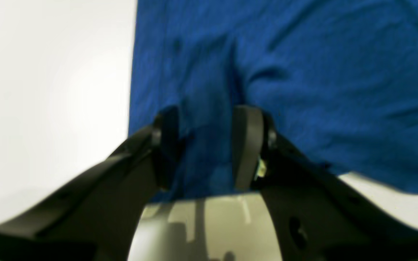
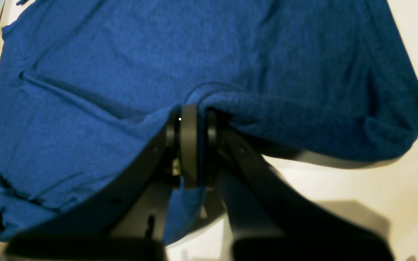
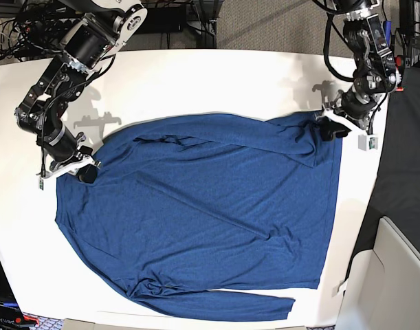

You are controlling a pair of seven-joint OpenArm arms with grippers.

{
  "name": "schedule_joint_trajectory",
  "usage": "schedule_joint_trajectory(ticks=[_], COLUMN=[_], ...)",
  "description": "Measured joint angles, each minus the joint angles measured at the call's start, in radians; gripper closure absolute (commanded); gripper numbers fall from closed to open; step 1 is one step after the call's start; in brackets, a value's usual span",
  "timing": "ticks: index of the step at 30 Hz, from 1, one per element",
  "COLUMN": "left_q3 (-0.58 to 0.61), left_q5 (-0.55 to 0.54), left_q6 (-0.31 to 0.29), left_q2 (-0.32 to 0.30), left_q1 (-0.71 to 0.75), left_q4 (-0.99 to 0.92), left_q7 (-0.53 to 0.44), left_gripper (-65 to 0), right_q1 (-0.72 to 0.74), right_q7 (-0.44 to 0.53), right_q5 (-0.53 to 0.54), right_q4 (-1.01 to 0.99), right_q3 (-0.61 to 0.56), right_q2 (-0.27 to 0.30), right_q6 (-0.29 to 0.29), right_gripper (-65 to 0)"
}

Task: Fold the T-shirt properly
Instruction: 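Pull the shirt's shoulder edge taut with both grippers, then release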

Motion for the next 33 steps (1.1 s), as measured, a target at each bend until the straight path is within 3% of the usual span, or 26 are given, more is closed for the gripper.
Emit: schedule_joint_trajectory(ticks=[5, 12, 19, 29, 33], left_q3=[0.0, -0.107, -0.14, -0.137, -0.138], left_q5=[-0.005, -0.004, -0.007, -0.022, -0.084], left_q6=[0.0, 0.003, 0.002, -0.001, -0.005], left_q2=[0.0, -0.003, -0.002, 0.003, 0.006], left_q1=[0.015, 0.026, 0.017, -0.032, -0.039], left_q4=[0.0, 0.005, 0.044, -0.066, -0.104], left_q7=[0.015, 0.124, 0.191, 0.18, 0.155], left_gripper=[-24.4, -30.3, -31.2, -31.0, -30.0], right_q1=[-0.004, -0.021, -0.031, -0.033, -0.033], right_q7=[0.0, -0.001, -0.001, 0.0, 0.0], right_q5=[0.0, 0.0, 0.026, 0.023, 0.026], right_q4=[0.0, 0.001, 0.001, 0.001, 0.001], right_q3=[0.0, 0.0, 0.0, -0.002, -0.002], right_q2=[0.0, -0.001, 0.001, 0.0, 0.0], right_q6=[0.0, 0.0, 0.0, -0.003, -0.003], right_gripper=[-0.2, -0.2, -0.2, -0.2, -0.2])
